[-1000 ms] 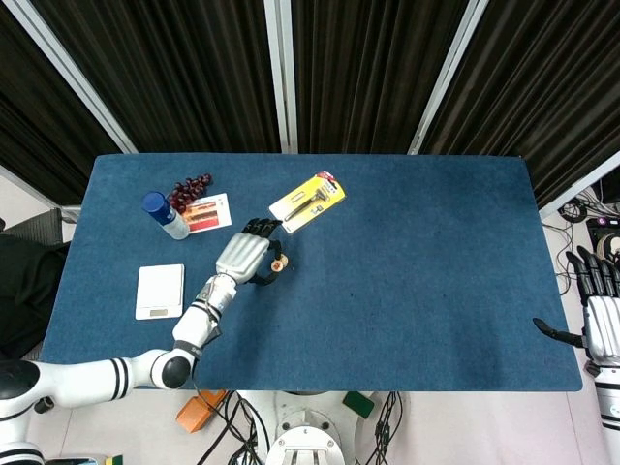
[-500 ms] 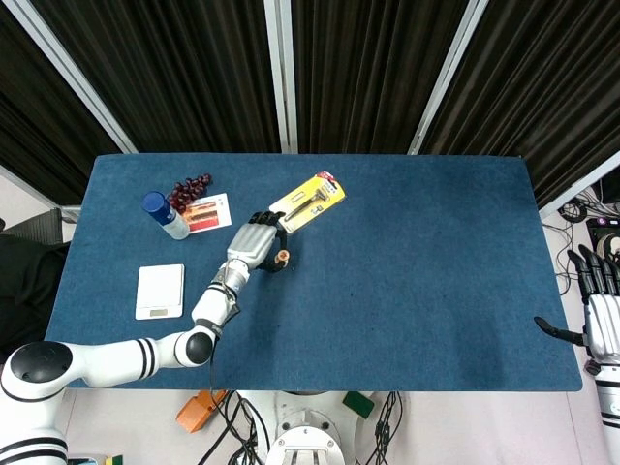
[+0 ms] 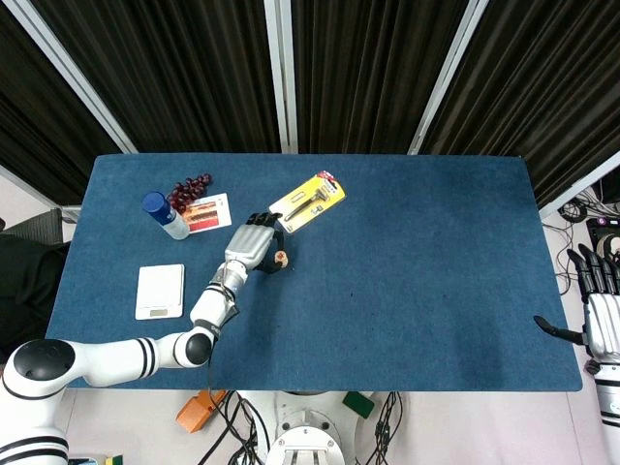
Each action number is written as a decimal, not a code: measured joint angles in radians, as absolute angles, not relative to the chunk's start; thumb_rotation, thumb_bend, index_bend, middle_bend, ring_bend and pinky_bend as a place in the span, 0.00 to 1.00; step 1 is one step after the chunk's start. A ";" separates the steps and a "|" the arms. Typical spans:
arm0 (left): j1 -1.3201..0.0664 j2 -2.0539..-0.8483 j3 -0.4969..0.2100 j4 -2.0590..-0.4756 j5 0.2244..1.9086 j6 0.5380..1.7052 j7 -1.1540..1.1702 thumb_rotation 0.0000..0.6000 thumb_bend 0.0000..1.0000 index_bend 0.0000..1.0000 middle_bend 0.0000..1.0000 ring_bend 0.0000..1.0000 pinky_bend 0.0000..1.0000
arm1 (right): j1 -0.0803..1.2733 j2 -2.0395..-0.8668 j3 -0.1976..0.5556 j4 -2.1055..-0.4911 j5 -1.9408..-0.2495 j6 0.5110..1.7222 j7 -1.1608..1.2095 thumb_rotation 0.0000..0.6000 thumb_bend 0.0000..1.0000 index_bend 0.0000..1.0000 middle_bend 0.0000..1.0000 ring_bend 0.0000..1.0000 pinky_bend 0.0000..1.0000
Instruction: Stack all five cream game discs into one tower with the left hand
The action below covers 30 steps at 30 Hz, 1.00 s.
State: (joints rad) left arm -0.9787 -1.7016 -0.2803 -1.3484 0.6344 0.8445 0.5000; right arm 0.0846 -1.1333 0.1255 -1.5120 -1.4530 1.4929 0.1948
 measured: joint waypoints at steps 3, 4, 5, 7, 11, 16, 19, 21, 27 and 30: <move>-0.981 -1.701 -0.276 -1.347 0.634 0.845 0.493 1.00 0.33 0.49 0.05 0.00 0.00 | 0.084 -1.133 0.125 -1.514 -1.453 1.493 0.193 1.00 0.12 0.00 0.00 0.00 0.00; -0.982 -1.701 -0.275 -1.346 0.633 0.845 0.492 1.00 0.33 0.48 0.05 0.00 0.00 | 0.084 -1.132 0.125 -1.515 -1.453 1.494 0.192 1.00 0.12 0.00 0.00 0.00 0.00; -0.983 -1.701 -0.272 -1.344 0.631 0.844 0.491 1.00 0.33 0.48 0.05 0.00 0.00 | 0.084 -1.132 0.125 -1.515 -1.453 1.494 0.192 1.00 0.12 0.00 0.00 0.00 0.00; -0.985 -1.702 -0.268 -1.340 0.629 0.843 0.489 1.00 0.32 0.48 0.05 0.00 0.00 | 0.083 -1.131 0.125 -1.516 -1.452 1.495 0.192 1.00 0.12 0.00 0.00 0.00 0.00; -0.988 -1.703 -0.263 -1.338 0.626 0.843 0.485 1.00 0.32 0.47 0.05 0.00 0.00 | 0.082 -1.131 0.125 -1.515 -1.450 1.493 0.192 1.00 0.12 0.00 0.00 0.00 0.00; -0.993 -1.699 -0.259 -1.340 0.621 0.844 0.485 1.00 0.32 0.46 0.04 0.00 0.00 | 0.083 -1.131 0.125 -1.516 -1.450 1.491 0.192 1.00 0.12 0.00 0.00 0.00 0.00; -0.995 -1.697 -0.255 -1.344 0.621 0.847 0.486 1.00 0.32 0.45 0.04 0.00 0.00 | 0.083 -1.131 0.125 -1.516 -1.450 1.492 0.192 1.00 0.12 0.00 0.00 0.00 0.00; -0.996 -1.696 -0.254 -1.346 0.620 0.850 0.485 1.00 0.32 0.45 0.04 0.00 0.00 | 0.083 -1.132 0.125 -1.515 -1.450 1.492 0.192 1.00 0.12 0.00 0.00 0.00 0.00; -0.998 -1.695 -0.247 -1.351 0.624 0.855 0.482 1.00 0.32 0.44 0.04 0.00 0.00 | 0.082 -1.132 0.125 -1.515 -1.450 1.491 0.193 1.00 0.12 0.00 0.00 0.00 0.00; -0.999 -1.696 -0.245 -1.350 0.623 0.856 0.481 1.00 0.32 0.44 0.04 0.00 0.00 | 0.082 -1.131 0.124 -1.514 -1.450 1.492 0.194 1.00 0.12 0.00 0.00 0.00 0.00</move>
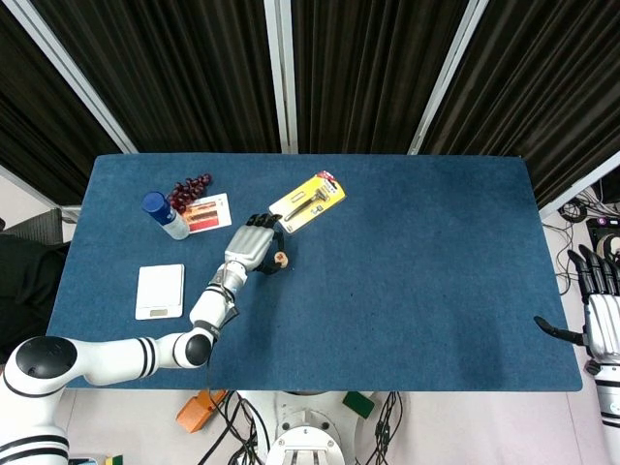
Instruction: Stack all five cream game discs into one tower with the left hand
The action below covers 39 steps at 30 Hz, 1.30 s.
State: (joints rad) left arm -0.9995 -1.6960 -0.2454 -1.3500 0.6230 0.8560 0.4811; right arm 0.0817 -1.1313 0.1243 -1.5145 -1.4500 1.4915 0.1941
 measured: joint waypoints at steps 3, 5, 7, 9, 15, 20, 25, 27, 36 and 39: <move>-1.001 -1.696 -0.243 -1.350 0.623 0.857 0.481 1.00 0.32 0.43 0.04 0.00 0.00 | 0.081 -1.131 0.124 -1.514 -1.449 1.491 0.195 1.00 0.12 0.00 0.00 0.00 0.00; -1.001 -1.695 -0.242 -1.352 0.624 0.858 0.479 1.00 0.32 0.43 0.04 0.00 0.00 | 0.081 -1.131 0.125 -1.513 -1.449 1.492 0.195 1.00 0.12 0.00 0.00 0.00 0.00; -1.000 -1.692 -0.242 -1.357 0.629 0.861 0.478 1.00 0.32 0.43 0.04 0.00 0.00 | 0.081 -1.131 0.125 -1.513 -1.450 1.494 0.196 1.00 0.12 0.00 0.00 0.00 0.00; -0.998 -1.688 -0.241 -1.367 0.641 0.870 0.475 1.00 0.31 0.43 0.04 0.00 0.00 | 0.081 -1.130 0.126 -1.513 -1.449 1.494 0.196 1.00 0.12 0.00 0.00 0.00 0.00; -0.967 -1.641 -0.234 -1.451 0.705 0.920 0.456 1.00 0.30 0.40 0.06 0.00 0.00 | 0.082 -1.128 0.128 -1.509 -1.448 1.492 0.203 1.00 0.12 0.00 0.00 0.00 0.00; -0.909 -1.567 -0.202 -1.573 0.794 0.993 0.439 1.00 0.28 0.40 0.14 0.01 0.00 | 0.085 -1.134 0.126 -1.498 -1.451 1.488 0.215 1.00 0.12 0.00 0.00 0.00 0.00; -0.822 -1.496 -0.136 -1.681 0.918 1.101 0.426 1.00 0.27 0.40 0.19 0.07 0.04 | 0.087 -1.142 0.121 -1.484 -1.456 1.480 0.229 1.00 0.12 0.00 0.00 0.00 0.00; -0.775 -1.462 -0.099 -1.729 0.973 1.156 0.421 1.00 0.28 0.40 0.21 0.10 0.07 | 0.087 -1.143 0.121 -1.480 -1.457 1.481 0.234 1.00 0.12 0.00 0.00 0.00 0.00; -0.587 -1.337 0.018 -1.844 1.162 1.346 0.375 1.00 0.25 0.40 0.27 0.17 0.21 | 0.094 -1.137 0.115 -1.482 -1.479 1.479 0.243 1.00 0.12 0.00 0.00 0.00 0.00; -0.528 -1.322 0.031 -1.829 1.197 1.423 0.356 1.00 0.24 0.40 0.27 0.17 0.16 | 0.096 -1.123 0.105 -1.484 -1.488 1.465 0.249 1.00 0.12 0.00 0.00 0.00 0.00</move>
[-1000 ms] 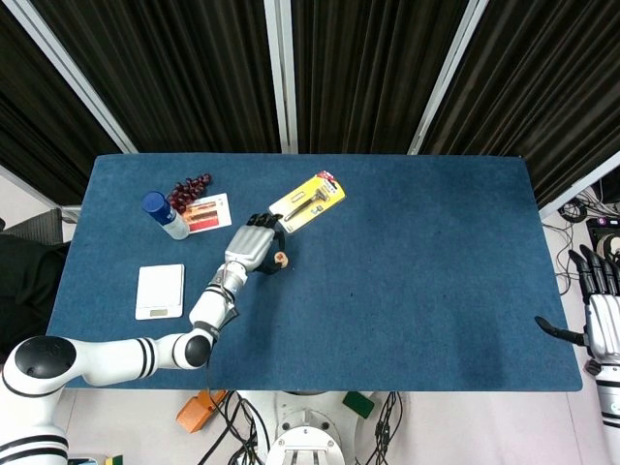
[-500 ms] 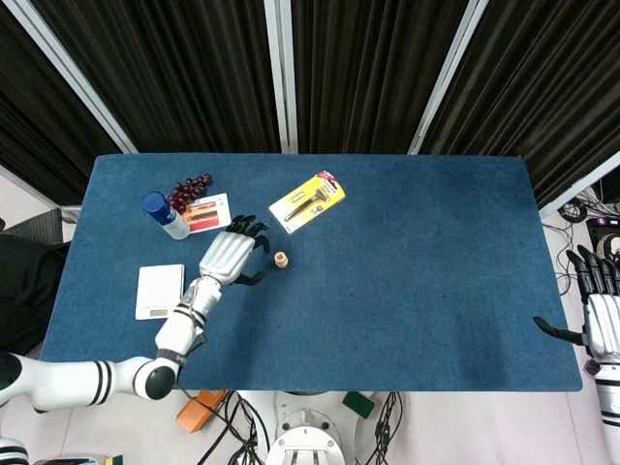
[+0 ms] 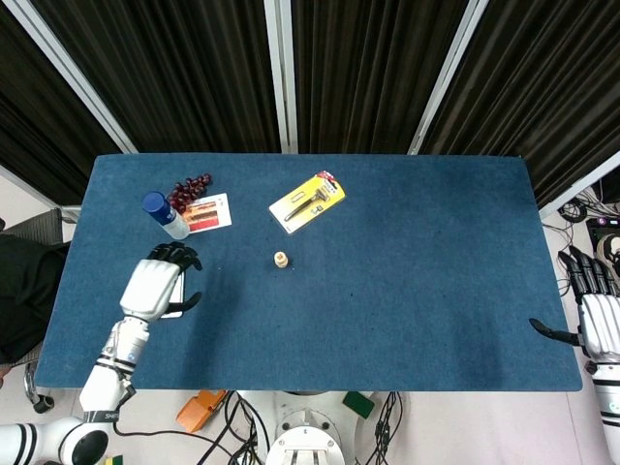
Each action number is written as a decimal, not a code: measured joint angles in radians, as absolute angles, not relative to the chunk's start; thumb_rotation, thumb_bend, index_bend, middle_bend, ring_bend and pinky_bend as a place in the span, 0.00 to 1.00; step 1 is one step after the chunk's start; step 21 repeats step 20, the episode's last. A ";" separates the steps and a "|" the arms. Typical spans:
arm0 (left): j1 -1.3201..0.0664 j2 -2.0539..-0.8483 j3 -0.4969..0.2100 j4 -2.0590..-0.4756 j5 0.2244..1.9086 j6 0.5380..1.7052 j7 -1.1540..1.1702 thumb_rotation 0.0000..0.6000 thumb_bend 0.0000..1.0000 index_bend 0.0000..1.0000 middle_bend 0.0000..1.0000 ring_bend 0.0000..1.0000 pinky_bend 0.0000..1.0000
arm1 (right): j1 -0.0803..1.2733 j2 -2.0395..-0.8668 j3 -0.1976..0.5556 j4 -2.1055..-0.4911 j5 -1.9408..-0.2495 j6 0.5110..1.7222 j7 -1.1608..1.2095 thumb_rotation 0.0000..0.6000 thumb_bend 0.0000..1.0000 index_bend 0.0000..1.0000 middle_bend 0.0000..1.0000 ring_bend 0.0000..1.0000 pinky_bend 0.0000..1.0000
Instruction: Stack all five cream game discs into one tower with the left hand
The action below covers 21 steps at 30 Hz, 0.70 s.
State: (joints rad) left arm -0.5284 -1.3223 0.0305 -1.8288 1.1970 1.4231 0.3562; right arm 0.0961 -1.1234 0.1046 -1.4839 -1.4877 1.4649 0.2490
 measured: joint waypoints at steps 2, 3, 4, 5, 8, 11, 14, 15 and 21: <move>-0.482 -1.306 0.038 -1.807 1.223 1.487 0.342 1.00 0.22 0.40 0.27 0.15 0.10 | 0.100 -1.111 0.098 -1.486 -1.497 1.456 0.262 1.00 0.12 0.00 0.00 0.00 0.00; -0.461 -1.296 0.042 -1.794 1.238 1.515 0.332 1.00 0.21 0.39 0.27 0.12 0.06 | 0.101 -1.107 0.096 -1.487 -1.503 1.454 0.270 1.00 0.12 0.00 0.00 0.00 0.00; -0.440 -1.284 0.047 -1.779 1.255 1.540 0.319 1.00 0.20 0.39 0.26 0.10 0.04 | 0.103 -1.102 0.094 -1.488 -1.510 1.452 0.283 1.00 0.12 0.00 0.00 0.00 0.00; -0.414 -1.266 0.053 -1.760 1.277 1.566 0.295 1.00 0.18 0.38 0.24 0.07 0.02 | 0.105 -1.099 0.093 -1.489 -1.515 1.452 0.295 1.00 0.12 0.00 0.00 0.00 0.00; -0.367 -1.210 0.069 -1.724 1.290 1.584 0.218 1.00 0.12 0.29 0.15 0.00 0.00 | 0.113 -1.088 0.089 -1.487 -1.534 1.449 0.340 1.00 0.12 0.00 0.00 0.00 0.00; -0.319 -1.139 0.083 -1.697 1.260 1.566 0.130 1.00 0.10 0.26 0.13 0.00 0.00 | 0.120 -1.082 0.085 -1.485 -1.547 1.446 0.358 1.00 0.12 0.00 0.00 0.00 0.00; -0.266 -1.104 0.093 -1.654 1.241 1.553 0.040 1.00 0.09 0.26 0.13 0.00 0.00 | 0.117 -1.081 0.084 -1.494 -1.545 1.457 0.341 1.00 0.12 0.00 0.00 0.00 0.00; -0.247 -1.100 0.096 -1.637 1.237 1.551 0.017 1.00 0.09 0.26 0.13 0.00 0.00 | 0.114 -1.081 0.084 -1.500 -1.542 1.461 0.337 1.00 0.12 0.00 0.00 0.00 0.00; -0.153 -1.097 0.102 -1.559 1.232 1.553 -0.090 1.00 0.09 0.26 0.13 0.00 0.00 | 0.101 -1.070 0.074 -1.540 -1.537 1.467 0.310 1.00 0.12 0.00 0.00 0.00 0.00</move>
